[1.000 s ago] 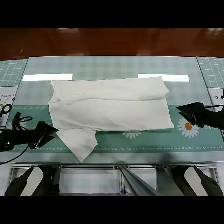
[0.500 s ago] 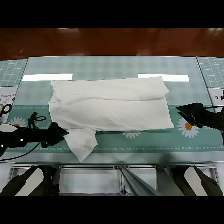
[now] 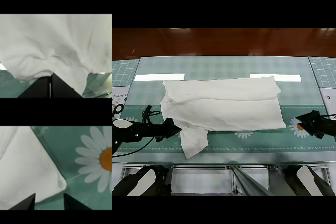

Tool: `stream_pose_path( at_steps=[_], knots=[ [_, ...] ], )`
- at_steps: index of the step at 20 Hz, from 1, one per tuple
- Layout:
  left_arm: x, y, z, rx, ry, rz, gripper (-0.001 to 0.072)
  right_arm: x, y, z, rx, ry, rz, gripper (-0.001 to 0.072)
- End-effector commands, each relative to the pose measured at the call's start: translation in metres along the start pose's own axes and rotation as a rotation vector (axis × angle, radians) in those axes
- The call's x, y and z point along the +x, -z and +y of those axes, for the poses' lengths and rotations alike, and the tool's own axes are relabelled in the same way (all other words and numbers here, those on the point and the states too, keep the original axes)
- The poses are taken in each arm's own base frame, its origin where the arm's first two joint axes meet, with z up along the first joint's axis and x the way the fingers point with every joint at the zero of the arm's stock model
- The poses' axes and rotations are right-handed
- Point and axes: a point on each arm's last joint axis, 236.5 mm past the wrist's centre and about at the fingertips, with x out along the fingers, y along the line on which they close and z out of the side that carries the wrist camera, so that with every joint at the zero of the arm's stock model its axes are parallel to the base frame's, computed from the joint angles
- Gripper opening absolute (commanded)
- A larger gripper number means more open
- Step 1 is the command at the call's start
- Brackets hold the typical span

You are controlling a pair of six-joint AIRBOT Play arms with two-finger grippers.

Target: Fold the shirts.

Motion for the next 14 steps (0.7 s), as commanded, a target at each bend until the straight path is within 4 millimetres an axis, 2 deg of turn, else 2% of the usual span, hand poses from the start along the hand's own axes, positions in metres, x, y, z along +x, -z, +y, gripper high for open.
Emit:
stream_pose_path(
  at_steps=[1, 4, 8, 11, 14],
  knots=[
    [-0.001, 0.001, -0.005, 0.007, 0.013, 0.008, 0.0028, 0.017, 0.027, -0.032, 0.057, 0.097, 0.17, 0.0414],
    [-0.001, 0.002, -0.005, 0.007, 0.014, 0.013, 0.0028, 0.034, 0.036, -0.033, 0.054, 0.094, 0.245, 0.0414],
    [-0.001, 0.002, -0.005, 0.008, 0.014, 0.013, 0.0028, 0.062, 0.037, -0.021, 0.06, 0.038, 0.286, 0.0414],
    [-0.001, 0.002, -0.005, 0.008, 0.014, 0.013, 0.0027, 0.081, 0.026, -0.011, 0.062, 0.003, 0.26, 0.0414],
    [-0.001, 0.002, -0.005, 0.007, 0.014, 0.012, 0.0028, 0.09, 0.014, 0.004, 0.022, -0.007, 0.243, 0.0401]
  ],
)
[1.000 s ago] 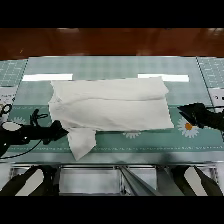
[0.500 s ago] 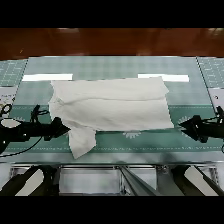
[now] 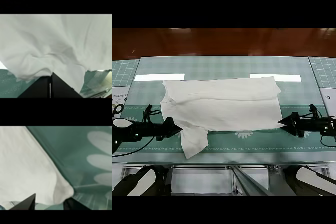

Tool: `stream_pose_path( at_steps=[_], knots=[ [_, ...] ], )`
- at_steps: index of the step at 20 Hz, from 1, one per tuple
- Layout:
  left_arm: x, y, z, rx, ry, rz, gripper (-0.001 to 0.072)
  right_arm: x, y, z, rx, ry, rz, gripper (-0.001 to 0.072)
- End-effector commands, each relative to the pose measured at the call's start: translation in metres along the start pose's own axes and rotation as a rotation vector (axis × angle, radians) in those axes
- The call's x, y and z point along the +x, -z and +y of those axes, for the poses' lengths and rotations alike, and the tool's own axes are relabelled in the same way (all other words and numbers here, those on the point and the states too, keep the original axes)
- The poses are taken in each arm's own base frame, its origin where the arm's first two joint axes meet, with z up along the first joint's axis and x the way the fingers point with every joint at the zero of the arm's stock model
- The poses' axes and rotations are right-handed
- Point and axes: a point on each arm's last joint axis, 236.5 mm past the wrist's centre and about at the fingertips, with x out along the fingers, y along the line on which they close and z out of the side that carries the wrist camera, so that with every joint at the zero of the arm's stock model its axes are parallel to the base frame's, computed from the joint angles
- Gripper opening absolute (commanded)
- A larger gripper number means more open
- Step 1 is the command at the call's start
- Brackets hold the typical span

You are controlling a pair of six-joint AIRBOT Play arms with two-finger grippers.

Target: Fold the shirts.

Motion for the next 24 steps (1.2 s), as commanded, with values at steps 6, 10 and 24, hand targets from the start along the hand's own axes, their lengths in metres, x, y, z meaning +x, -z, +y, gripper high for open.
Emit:
stream_pose_path(
  at_steps=[6, 10, 24],
  knots=[
    [-0.002, -0.004, -0.003, 0.026, 0.002, -0.009, 0.0028, 0.004, -0.003, 0.029, -0.247, 0.012, 0.062, 0.0022],
    [-0.013, -0.022, -0.017, 0.065, 0.013, -0.052, 0.0028, -0.014, -0.009, 0.035, -0.26, 0.002, 0.069, 0.0022],
    [-0.052, -0.159, -0.089, 0.163, 0.087, -0.266, 0.0028, -0.026, -0.097, 0.152, -0.492, -0.042, -0.123, 0.0022]
  ],
)
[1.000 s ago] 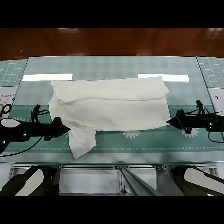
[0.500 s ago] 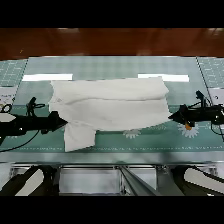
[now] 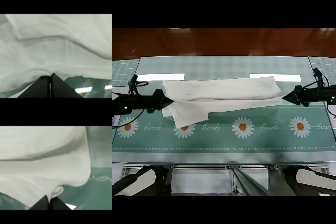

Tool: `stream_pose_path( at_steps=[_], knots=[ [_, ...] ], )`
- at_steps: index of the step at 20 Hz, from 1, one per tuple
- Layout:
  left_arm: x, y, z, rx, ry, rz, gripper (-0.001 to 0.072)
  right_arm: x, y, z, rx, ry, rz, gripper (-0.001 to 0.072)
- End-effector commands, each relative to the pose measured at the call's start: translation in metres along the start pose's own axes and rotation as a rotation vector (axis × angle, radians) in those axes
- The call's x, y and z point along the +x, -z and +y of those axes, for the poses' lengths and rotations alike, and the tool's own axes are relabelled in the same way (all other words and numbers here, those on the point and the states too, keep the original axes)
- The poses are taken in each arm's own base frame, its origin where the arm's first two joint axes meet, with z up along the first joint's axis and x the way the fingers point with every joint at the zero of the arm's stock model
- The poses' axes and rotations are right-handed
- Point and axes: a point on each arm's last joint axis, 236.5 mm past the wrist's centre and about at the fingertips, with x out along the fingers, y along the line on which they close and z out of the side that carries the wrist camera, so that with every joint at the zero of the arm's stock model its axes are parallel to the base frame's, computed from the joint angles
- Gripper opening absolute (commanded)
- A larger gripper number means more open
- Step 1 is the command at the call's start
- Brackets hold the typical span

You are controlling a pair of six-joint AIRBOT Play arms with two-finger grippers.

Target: Fold the shirts.

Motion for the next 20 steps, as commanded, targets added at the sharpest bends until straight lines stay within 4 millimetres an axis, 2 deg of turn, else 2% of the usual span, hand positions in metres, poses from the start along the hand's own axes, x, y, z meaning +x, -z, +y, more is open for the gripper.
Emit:
stream_pose_path(
  at_steps=[1, 5, 9, 13, 17, 20],
  knots=[
    [0.013, -0.043, -0.005, -0.006, 0.021, -0.034, 0.0028, 0.019, -0.042, 0.015, -0.035, 0.014, -0.055, 0.0022],
    [0.032, -0.072, -0.003, -0.012, 0.036, 0.014, 0.0028, 0.04, -0.074, 0.01, -0.005, 0.015, -0.066, 0.0022],
    [0.047, -0.101, 0.0, -0.004, 0.039, 0.008, 0.0027, 0.053, -0.094, 0.008, -0.002, 0.003, -0.074, 0.0022],
    [0.068, -0.115, -0.008, 0.026, 0.05, 0.036, 0.0028, 0.063, -0.117, 0.012, 0.005, -0.022, -0.118, 0.0022],
    [0.088, -0.119, -0.013, 0.051, 0.057, 0.066, 0.0028, 0.078, -0.119, 0.007, 0.023, -0.024, -0.111, 0.0023],
    [0.092, -0.12, -0.012, 0.051, 0.057, 0.071, 0.0028, 0.086, -0.117, 0.007, 0.028, -0.029, -0.1, 0.0026]
  ],
)
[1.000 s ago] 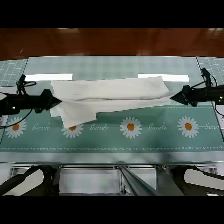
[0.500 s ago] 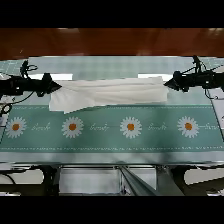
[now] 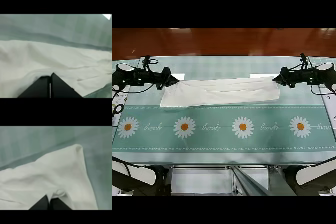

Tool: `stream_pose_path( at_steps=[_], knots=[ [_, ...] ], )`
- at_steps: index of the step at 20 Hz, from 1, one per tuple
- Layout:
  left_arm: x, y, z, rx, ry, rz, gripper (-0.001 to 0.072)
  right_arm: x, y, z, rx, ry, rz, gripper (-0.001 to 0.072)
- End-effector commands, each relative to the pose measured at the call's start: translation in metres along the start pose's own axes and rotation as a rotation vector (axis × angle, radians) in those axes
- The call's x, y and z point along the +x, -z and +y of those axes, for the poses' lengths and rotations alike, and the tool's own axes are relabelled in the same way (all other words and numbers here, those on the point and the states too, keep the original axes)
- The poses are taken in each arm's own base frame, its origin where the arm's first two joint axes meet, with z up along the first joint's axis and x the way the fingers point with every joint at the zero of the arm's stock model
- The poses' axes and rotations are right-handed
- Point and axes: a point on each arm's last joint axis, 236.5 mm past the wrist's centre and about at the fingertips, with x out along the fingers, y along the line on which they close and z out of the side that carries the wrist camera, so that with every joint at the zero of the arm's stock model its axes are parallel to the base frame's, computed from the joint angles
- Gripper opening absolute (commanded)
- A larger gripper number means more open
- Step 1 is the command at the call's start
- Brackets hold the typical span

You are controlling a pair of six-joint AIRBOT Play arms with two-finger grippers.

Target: Fold the shirts.

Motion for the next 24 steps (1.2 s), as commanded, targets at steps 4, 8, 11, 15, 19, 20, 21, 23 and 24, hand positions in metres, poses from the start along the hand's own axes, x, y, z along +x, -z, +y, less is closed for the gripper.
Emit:
stream_pose_path(
  at_steps=[4, 8, 11, 15, 19, 20, 21, 23, 24],
  knots=[
    [-0.009, 0.012, -0.009, 0.019, 0.032, 0.097, 0.0506, -0.007, 0.002, 0.011, 0.011, -0.048, 0.039, 0.0411],
    [-0.092, 0.019, 0.007, -0.004, -0.049, 0.178, 0.0504, -0.109, -0.01, 0.015, 0.003, -0.065, 0.054, 0.0411],
    [-0.162, -0.009, -0.003, 0.059, -0.108, -0.116, 0.0504, -0.192, -0.011, -0.022, -0.024, 0.116, -0.057, 0.0411],
    [-0.178, 0.031, -0.003, 0.088, -0.168, -0.348, 0.0504, -0.197, 0.013, -0.085, 0.135, 0.216, -0.19, 0.0417],
    [-0.127, 0.112, 0.014, 0.073, -0.167, -0.194, 0.0504, -0.131, 0.035, -0.078, 0.214, 0.002, -0.121, 0.042],
    [-0.118, 0.122, 0.015, 0.074, -0.165, -0.163, 0.0504, -0.117, 0.035, -0.078, 0.237, -0.018, -0.104, 0.042],
    [-0.112, 0.127, 0.013, 0.08, -0.163, -0.144, 0.0504, -0.103, 0.034, -0.076, 0.258, -0.04, -0.094, 0.042],
    [-0.107, 0.128, 0.006, 0.101, -0.156, -0.142, 0.0504, -0.076, 0.034, -0.076, 0.297, -0.07, -0.072, 0.042],
    [-0.105, 0.127, 0.003, 0.097, -0.149, -0.146, 0.0504, -0.064, 0.036, -0.077, 0.305, -0.073, -0.053, 0.042]
  ],
)
